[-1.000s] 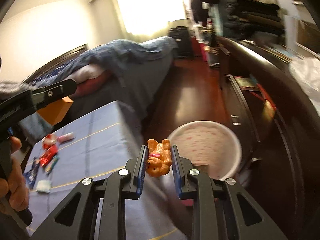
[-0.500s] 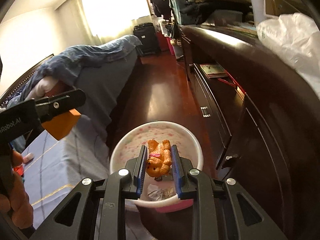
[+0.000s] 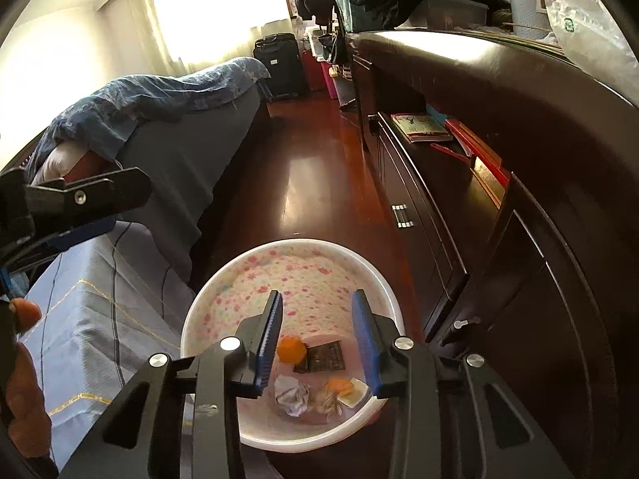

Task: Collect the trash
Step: 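Carry both orange items over the pink bin and open both tools, then move both tools back over the table toward the remaining trash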

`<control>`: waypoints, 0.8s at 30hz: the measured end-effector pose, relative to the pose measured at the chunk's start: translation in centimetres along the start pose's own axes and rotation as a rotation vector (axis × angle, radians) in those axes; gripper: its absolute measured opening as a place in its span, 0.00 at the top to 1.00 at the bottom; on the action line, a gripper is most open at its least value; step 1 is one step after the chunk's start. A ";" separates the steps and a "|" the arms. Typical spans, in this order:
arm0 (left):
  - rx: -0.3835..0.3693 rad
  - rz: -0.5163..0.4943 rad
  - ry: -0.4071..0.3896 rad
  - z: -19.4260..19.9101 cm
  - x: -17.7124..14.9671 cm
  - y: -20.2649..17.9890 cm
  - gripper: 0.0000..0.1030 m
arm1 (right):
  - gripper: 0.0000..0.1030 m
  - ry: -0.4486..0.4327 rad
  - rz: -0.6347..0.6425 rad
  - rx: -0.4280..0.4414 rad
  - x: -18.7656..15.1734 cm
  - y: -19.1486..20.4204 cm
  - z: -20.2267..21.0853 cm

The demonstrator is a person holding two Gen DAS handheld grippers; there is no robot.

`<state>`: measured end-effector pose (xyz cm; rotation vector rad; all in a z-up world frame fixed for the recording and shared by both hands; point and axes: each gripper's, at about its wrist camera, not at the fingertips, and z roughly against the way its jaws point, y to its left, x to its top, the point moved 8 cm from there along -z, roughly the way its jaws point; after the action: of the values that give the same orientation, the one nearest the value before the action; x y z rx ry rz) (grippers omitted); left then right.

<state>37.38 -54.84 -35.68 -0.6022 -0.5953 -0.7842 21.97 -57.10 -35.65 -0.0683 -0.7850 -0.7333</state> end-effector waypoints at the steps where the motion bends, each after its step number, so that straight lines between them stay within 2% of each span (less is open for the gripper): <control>1: 0.005 -0.002 -0.005 0.3 0.0 0.1 0.22 | 0.61 0.001 0.002 0.000 0.0 0.2 0.1; 4: 0.037 -0.012 -0.020 1.7 0.0 0.5 0.22 | 0.51 -0.002 0.011 0.001 0.0 0.8 0.8; 7: 0.098 -0.018 -0.045 4.0 -0.2 1.4 0.21 | 0.48 -0.009 0.016 0.011 -0.1 2.0 2.2; 10: 0.145 -0.006 -0.064 6.4 -0.6 2.8 0.20 | 0.41 -0.011 0.025 0.029 -0.3 3.2 3.6; 13: 0.213 0.025 -0.090 9.5 -1.3 5.0 0.17 | 0.38 -0.004 0.041 0.078 -0.8 5.3 5.2; 19: 0.391 0.097 -0.129 16.3 -3.8 11.1 0.13 | 0.34 0.022 0.113 0.192 -2.4 11.2 7.5; 24: 0.579 0.175 -0.129 21.6 -7.1 18.0 0.12 | 0.34 0.042 0.212 0.286 -4.3 17.1 8.9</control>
<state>41.82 -26.60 -30.69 -0.1666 -0.8343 -0.3791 25.04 -38.94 -28.57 0.1208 -0.8216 -0.4159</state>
